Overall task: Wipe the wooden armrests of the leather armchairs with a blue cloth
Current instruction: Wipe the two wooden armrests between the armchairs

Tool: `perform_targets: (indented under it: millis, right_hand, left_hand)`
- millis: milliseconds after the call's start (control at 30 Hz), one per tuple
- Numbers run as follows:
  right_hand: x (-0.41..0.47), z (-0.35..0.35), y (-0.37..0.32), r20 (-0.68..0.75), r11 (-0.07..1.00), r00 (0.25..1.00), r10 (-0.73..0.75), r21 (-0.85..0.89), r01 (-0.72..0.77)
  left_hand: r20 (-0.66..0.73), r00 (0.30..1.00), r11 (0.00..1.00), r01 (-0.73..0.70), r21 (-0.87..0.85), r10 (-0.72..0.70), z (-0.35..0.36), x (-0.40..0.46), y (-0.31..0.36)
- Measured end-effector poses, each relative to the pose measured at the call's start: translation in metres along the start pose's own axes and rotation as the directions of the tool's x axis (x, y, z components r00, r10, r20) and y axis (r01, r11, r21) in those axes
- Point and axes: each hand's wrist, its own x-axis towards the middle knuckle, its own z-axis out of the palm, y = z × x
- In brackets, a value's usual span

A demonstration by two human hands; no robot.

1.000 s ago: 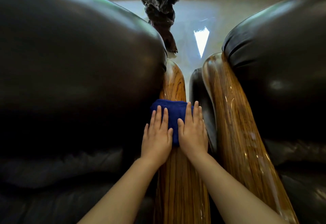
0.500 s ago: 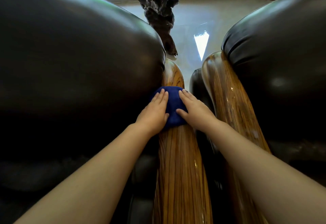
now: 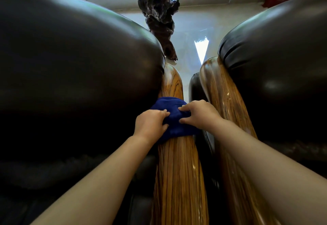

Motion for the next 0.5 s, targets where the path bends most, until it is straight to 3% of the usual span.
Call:
perform_targets:
  millis: [100,267,500]
  right_hand:
    - [-0.013,-0.006,0.000,0.062,0.997,0.995,-0.074,0.017,0.073]
    - [-0.038,-0.001,-0.012,-0.032,0.993,0.993,-0.118,-0.005,0.118]
    - [-0.062,-0.055,-0.023,0.019,0.947,1.000,-0.024,0.322,0.017]
  left_hand:
    - [0.052,0.998,0.992,0.025,-0.123,-0.019,-0.010,-0.009,-0.003]
    - [0.225,0.970,0.921,0.169,-0.352,-0.092,-0.021,-0.023,0.001]
    - [0.296,0.950,0.834,0.245,-0.494,-0.103,-0.073,-0.023,0.016]
